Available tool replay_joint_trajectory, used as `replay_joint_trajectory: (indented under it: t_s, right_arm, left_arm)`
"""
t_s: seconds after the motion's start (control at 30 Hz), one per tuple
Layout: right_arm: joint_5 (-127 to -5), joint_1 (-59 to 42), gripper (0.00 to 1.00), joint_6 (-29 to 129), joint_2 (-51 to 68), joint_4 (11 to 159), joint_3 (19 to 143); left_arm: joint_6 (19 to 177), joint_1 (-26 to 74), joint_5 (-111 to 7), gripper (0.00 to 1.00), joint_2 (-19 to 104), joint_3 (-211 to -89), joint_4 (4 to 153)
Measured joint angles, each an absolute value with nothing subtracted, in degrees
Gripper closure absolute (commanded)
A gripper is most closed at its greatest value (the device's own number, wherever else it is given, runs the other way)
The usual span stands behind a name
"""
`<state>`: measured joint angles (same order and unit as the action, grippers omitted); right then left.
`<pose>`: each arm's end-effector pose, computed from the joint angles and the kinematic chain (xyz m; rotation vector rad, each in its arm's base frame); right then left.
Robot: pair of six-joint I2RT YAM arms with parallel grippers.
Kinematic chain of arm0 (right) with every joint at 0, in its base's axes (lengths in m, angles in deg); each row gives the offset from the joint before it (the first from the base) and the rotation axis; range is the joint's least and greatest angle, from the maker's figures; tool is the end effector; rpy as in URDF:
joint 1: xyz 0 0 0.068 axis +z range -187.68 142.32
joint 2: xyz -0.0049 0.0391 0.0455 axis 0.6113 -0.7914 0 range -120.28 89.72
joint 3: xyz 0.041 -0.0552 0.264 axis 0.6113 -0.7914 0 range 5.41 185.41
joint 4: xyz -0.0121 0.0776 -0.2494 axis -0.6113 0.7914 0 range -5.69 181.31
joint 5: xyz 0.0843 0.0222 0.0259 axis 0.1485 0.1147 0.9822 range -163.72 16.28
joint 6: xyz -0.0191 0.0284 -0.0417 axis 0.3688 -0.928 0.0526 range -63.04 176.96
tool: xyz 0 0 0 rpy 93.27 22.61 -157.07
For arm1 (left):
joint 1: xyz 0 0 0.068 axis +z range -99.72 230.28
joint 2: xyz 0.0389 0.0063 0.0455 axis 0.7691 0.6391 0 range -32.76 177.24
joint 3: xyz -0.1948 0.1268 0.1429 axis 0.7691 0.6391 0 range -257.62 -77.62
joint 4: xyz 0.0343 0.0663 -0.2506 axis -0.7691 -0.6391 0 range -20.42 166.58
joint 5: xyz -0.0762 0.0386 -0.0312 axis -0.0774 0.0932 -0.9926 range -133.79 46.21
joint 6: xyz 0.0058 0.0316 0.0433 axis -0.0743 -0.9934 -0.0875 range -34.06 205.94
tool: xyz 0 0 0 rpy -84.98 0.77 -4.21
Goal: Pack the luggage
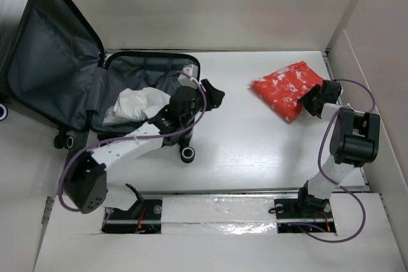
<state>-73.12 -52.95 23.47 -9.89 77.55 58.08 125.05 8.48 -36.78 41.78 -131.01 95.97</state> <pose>0.3464 -0.0942 0.1650 0.9355 2.0774 0.1793 0.2334 -0.2028 0.3322 -0.0608 1.6928 -0.9850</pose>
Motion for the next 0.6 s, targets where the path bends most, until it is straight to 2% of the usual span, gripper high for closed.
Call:
replay_joint_trajectory:
  t_s: [0.03,0.1,0.13,0.23,0.37,0.6]
  right_arm:
    - [-71.8,-52.9,0.65,23.5,-11.8,77.4,59.7]
    - [-69.1,-52.8,0.77,23.0,-13.7,76.7,61.2]
    - [-68.1,-52.7,0.88,22.7,-13.8,76.0,61.2]
    - [-66.1,-52.0,0.96,22.1,-13.8,72.6,59.9]
    - [-64.7,-49.2,0.98,21.2,-12.2,66.2,54.8]
    - [-58.6,-44.7,0.97,21.1,-2.2,63.3,42.8]
  left_arm:
    - [124.3,7.3,-35.6,0.48,43.9,-131.6,96.0]
    - [123.4,5.7,-34.4,0.38,47.9,-132.8,95.6]
    - [123.0,5.1,-34.2,0.32,50.0,-133.7,95.4]
    - [122.6,4.2,-34.4,0.25,55.5,-136.4,94.6]
    - [122.4,4.2,-34.8,0.25,62.9,-142.6,92.8]
    - [122.4,4.1,-34.9,0.23,74.9,-153.5,90.7]
